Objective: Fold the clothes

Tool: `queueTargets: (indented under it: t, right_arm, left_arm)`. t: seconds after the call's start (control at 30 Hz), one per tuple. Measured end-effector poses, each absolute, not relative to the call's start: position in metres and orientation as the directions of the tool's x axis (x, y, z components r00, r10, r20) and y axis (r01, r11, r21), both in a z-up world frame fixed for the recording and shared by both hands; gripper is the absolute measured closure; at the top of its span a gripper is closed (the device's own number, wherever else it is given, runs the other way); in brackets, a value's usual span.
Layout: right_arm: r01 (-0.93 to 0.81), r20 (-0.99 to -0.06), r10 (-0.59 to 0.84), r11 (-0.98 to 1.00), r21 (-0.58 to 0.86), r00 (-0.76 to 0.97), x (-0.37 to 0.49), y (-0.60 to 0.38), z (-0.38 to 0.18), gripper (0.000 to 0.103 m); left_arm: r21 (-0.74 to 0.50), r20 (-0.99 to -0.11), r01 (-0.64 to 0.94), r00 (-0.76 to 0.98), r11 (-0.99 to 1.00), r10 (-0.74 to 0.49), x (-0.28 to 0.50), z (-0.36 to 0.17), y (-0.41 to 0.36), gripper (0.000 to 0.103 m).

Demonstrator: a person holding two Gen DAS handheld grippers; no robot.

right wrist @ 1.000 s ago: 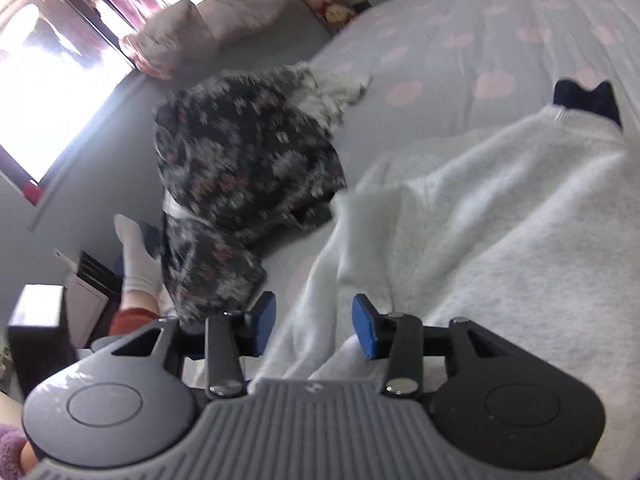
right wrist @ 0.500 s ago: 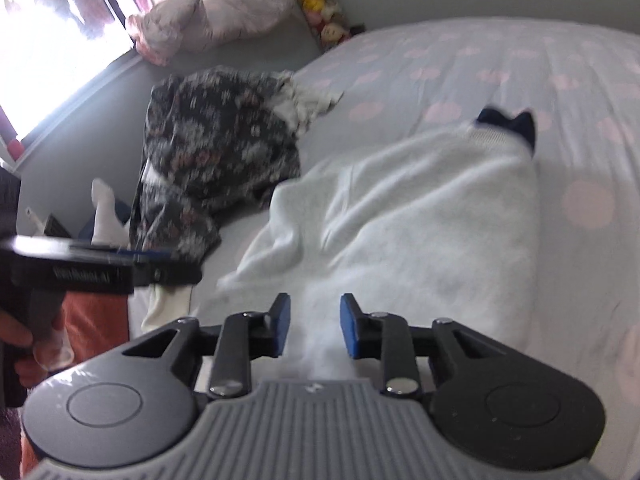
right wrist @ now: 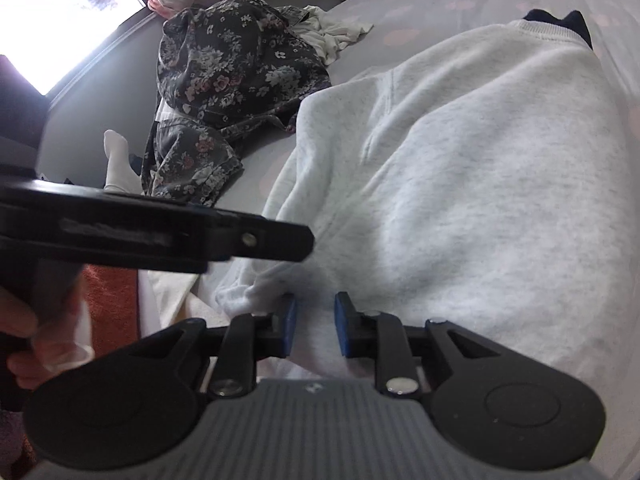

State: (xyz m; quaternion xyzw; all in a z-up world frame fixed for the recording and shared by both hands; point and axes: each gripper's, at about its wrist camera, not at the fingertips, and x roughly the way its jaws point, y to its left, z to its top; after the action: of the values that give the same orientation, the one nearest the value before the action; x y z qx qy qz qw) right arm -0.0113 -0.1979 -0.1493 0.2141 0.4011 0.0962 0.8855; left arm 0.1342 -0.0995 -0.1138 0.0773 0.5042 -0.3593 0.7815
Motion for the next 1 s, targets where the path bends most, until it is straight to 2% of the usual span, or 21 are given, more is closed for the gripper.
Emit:
queueTargets:
  t: [0.03,0.13,0.3,0.37,0.4,0.5,0.57,0.6,0.67,0.7,0.73,0.8,1.0]
  right_arm:
    - [-0.004,-0.669,0.344,0.891,0.454,0.659,-0.012,-0.198,-0.148,0.078]
    - [-0.017,-0.664,0.36,0.885,0.465,0.655,-0.018,-0.198,-0.145,0.077]
    - [0.004,-0.658,0.32,0.898,0.44,0.682,-0.036,-0.207,-0.131,0.075]
    - [0.026,-0.653,0.273,0.912,0.409,0.706,-0.046,-0.213,-0.122,0.068]
    - [0.037,-0.649,0.249,0.919,0.393,0.719,-0.051,-0.218,-0.117,0.061]
    - [0.078,-0.65,0.176,0.936,0.343,0.739,-0.066,-0.232,-0.106,0.058]
    - [0.123,-0.66,0.127,0.94,0.319,0.741,-0.074,-0.242,-0.103,0.057]
    - [0.144,-0.664,0.108,0.938,0.314,0.74,-0.077,-0.246,-0.102,0.054]
    - [0.188,-0.681,0.073,0.935,0.302,0.729,-0.083,-0.253,-0.102,0.047]
    - [0.21,-0.695,0.056,0.933,0.292,0.717,-0.085,-0.256,-0.104,0.042]
    - [0.233,-0.709,0.041,0.93,0.285,0.704,-0.086,-0.258,-0.106,0.04]
    - [0.262,-0.731,0.028,0.924,0.28,0.682,-0.089,-0.26,-0.111,0.04]
    - [0.28,-0.789,0.008,0.933,0.228,0.614,-0.092,-0.256,-0.124,0.04]
  left_arm:
    - [-0.248,-0.845,0.636,0.226,0.731,-0.484,0.136,-0.118,-0.099,0.083]
    - [-0.276,-0.839,0.623,0.215,0.732,-0.5,0.139,-0.122,-0.092,0.09]
    - [-0.299,-0.833,0.614,0.205,0.73,-0.514,0.141,-0.122,-0.079,0.091]
    - [-0.302,-0.831,0.616,0.204,0.728,-0.517,0.141,-0.122,-0.079,0.091]
    - [-0.297,-0.831,0.62,0.207,0.726,-0.517,0.141,-0.121,-0.08,0.091]
    - [-0.309,-0.819,0.613,0.217,0.727,-0.531,0.141,-0.115,-0.081,0.09]
    - [-0.325,-0.808,0.601,0.224,0.73,-0.544,0.143,-0.107,-0.076,0.087]
    - [-0.324,-0.805,0.598,0.233,0.734,-0.545,0.142,-0.103,-0.074,0.082]
    - [-0.302,-0.806,0.593,0.26,0.746,-0.532,0.14,-0.093,-0.068,0.081]
    - [-0.295,-0.805,0.592,0.269,0.75,-0.529,0.139,-0.089,-0.066,0.073]
    - [-0.296,-0.801,0.591,0.273,0.75,-0.532,0.137,-0.086,-0.062,0.054]
    - [-0.289,-0.796,0.593,0.287,0.751,-0.533,0.131,-0.081,-0.057,0.029]
    - [-0.274,-0.833,0.573,0.261,0.773,-0.488,0.126,-0.105,-0.061,0.029]
